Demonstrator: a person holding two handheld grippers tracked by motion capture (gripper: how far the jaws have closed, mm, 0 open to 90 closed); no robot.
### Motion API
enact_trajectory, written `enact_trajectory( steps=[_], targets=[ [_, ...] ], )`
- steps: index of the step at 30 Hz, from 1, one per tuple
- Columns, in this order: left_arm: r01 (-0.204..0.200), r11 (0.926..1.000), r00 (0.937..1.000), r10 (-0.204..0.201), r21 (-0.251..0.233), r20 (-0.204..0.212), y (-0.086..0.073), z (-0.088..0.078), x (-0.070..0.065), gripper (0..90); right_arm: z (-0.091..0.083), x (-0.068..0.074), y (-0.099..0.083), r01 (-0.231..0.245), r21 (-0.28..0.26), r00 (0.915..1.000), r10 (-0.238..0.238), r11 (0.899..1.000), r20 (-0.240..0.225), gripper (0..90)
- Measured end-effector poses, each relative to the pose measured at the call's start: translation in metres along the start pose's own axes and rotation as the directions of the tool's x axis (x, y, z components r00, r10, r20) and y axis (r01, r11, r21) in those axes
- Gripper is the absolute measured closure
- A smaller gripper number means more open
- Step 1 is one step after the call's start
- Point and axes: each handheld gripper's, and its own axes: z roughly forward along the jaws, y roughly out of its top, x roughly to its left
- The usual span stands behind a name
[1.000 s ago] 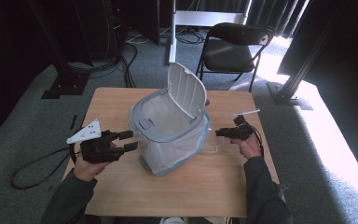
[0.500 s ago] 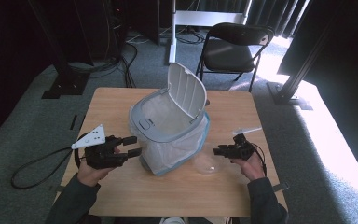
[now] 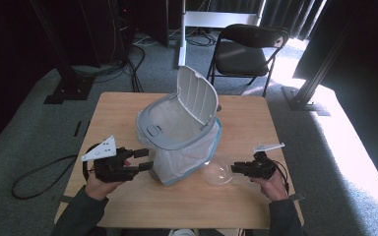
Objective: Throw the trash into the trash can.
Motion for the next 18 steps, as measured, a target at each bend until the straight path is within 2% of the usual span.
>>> enact_trajectory(
  steps=[5, 8, 10, 11, 14, 17, 18],
  targets=[
    [0.004, 1.0000, 1.0000, -0.004, -0.002, -0.001, -0.001, -0.001, 0.001, 50.4, -0.003, -0.001, -0.010, -0.016, -0.009, 0.9998, 0.016, 1.000, 0.007, 67.0],
    [0.005, 1.0000, 1.0000, -0.005, -0.002, 0.002, -0.001, 0.000, 0.000, 50.4, -0.001, 0.002, -0.016, -0.012, 0.022, 0.9984, 0.011, 1.000, 0.056, 64.4],
    [0.004, 1.0000, 1.0000, -0.004, -0.003, 0.003, 0.000, 0.000, 0.000, 50.4, 0.001, 0.004, -0.018, -0.010, 0.032, 0.9976, 0.007, 0.999, 0.069, 62.9],
    [0.004, 1.0000, 1.0000, -0.004, -0.003, 0.004, 0.000, 0.001, 0.000, 50.4, 0.003, 0.008, -0.021, -0.009, 0.034, 0.9942, 0.005, 0.999, 0.107, 57.9],
    [0.001, 1.0000, 1.0000, -0.001, -0.002, 0.006, 0.001, 0.001, 0.000, 50.3, 0.003, 0.011, -0.023, -0.011, 0.021, 0.9919, 0.008, 1.000, 0.127, 57.4],
    [0.000, 1.0000, 1.0000, 0.000, -0.006, 0.007, 0.002, 0.001, 0.000, 50.4, 0.003, 0.013, -0.025, -0.010, 0.030, 0.9909, 0.006, 1.000, 0.134, 56.7],
    [-0.001, 1.0000, 1.0000, 0.001, -0.007, 0.006, 0.002, 0.001, 0.000, 50.4, 0.003, 0.014, -0.027, -0.015, 0.033, 0.9886, 0.010, 0.999, 0.150, 55.0]
  ],
)
